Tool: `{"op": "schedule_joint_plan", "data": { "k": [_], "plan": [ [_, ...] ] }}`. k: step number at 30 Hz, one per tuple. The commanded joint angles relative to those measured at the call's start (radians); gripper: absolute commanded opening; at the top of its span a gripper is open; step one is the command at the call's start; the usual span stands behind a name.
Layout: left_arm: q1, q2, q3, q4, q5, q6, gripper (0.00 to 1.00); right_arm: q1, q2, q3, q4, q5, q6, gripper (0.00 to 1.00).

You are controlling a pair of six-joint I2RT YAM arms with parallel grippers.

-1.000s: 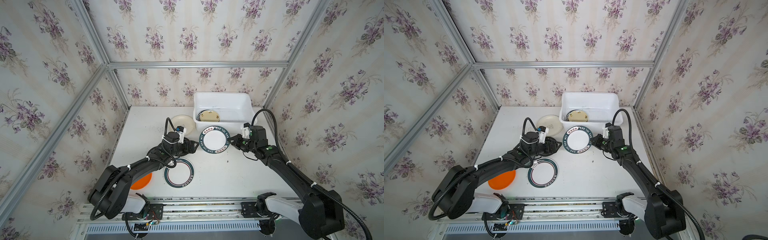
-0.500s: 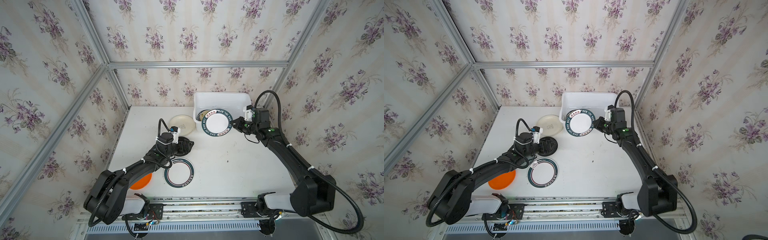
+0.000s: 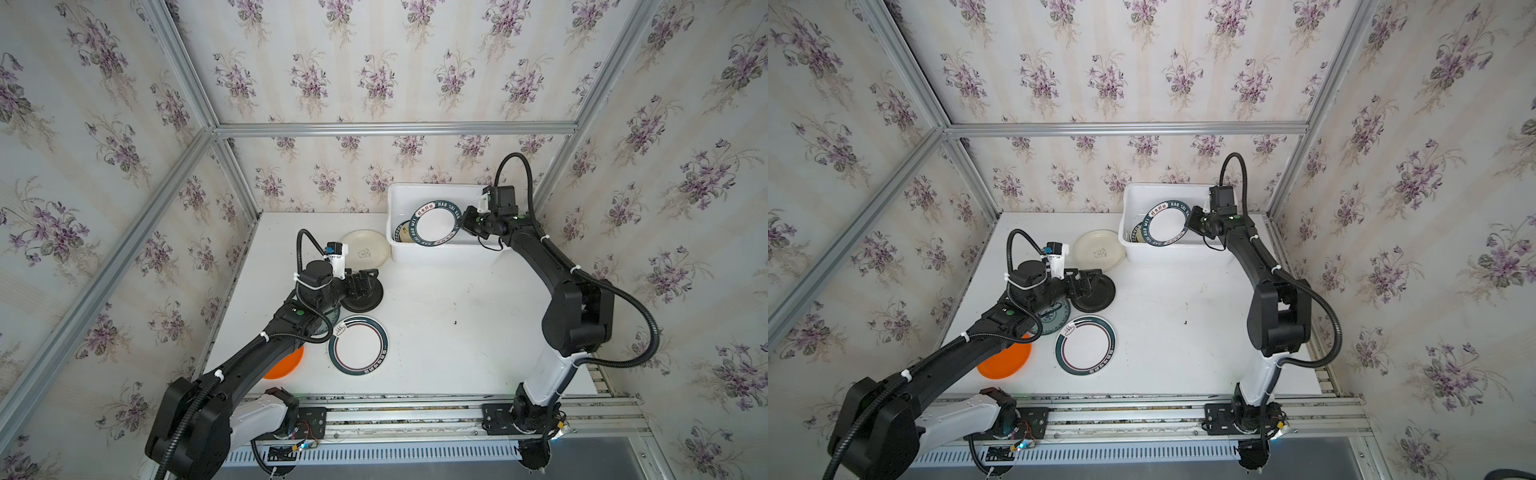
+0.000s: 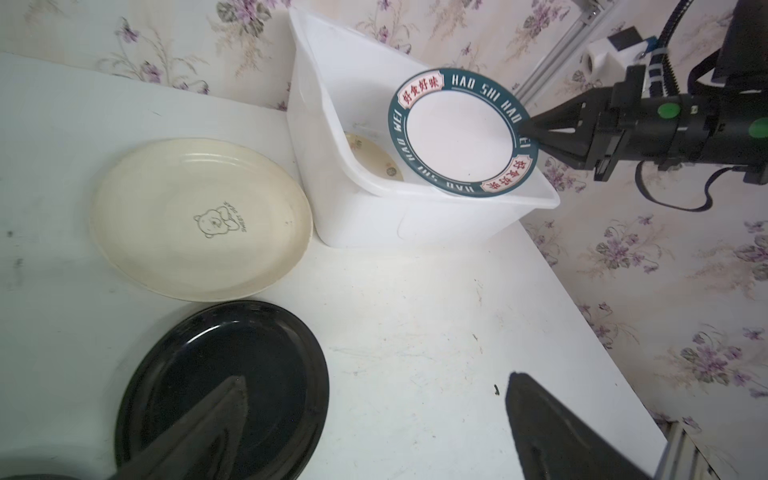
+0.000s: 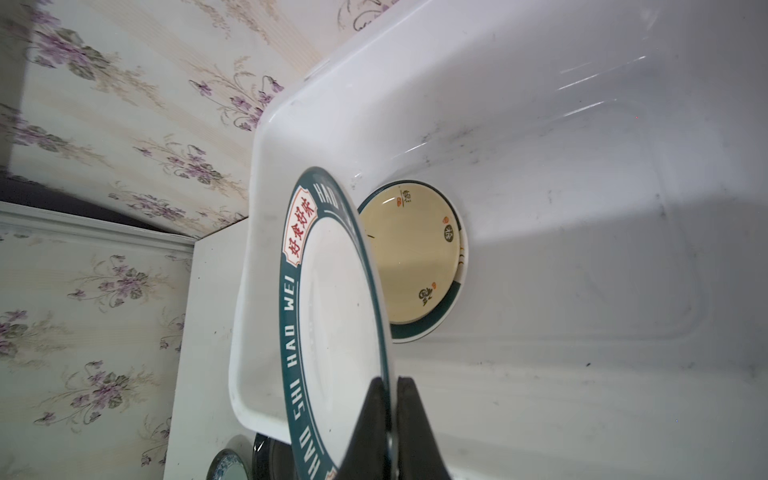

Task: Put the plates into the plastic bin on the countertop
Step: 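Lift the green-rimmed plate on edge and carry it over the bin, then lower the green-rimmed plate into the bin and open the right gripper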

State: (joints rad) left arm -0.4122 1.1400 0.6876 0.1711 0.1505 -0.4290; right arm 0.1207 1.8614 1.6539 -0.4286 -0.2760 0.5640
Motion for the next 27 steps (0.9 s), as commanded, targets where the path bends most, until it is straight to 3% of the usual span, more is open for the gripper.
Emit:
{"op": "schedule_joint_plan", "data": {
  "k": [1,13,25,27],
  "plan": [
    [0.011,-0.026,0.007,-0.009,-0.103,0.011,1.00,0.001,0.078,0.076,-0.098,0.040,-0.028,0.00],
    [0.062,0.033,0.139,-0.033,-0.088,0.079,1.00,0.003,0.357,0.330,-0.150,0.000,-0.013,0.00],
    [0.079,0.083,0.187,-0.054,-0.069,0.085,1.00,0.025,0.502,0.521,-0.277,0.079,-0.052,0.00],
    [0.080,0.075,0.179,-0.057,-0.072,0.084,1.00,0.028,0.502,0.523,-0.281,0.084,-0.056,0.15]
  ]
}}
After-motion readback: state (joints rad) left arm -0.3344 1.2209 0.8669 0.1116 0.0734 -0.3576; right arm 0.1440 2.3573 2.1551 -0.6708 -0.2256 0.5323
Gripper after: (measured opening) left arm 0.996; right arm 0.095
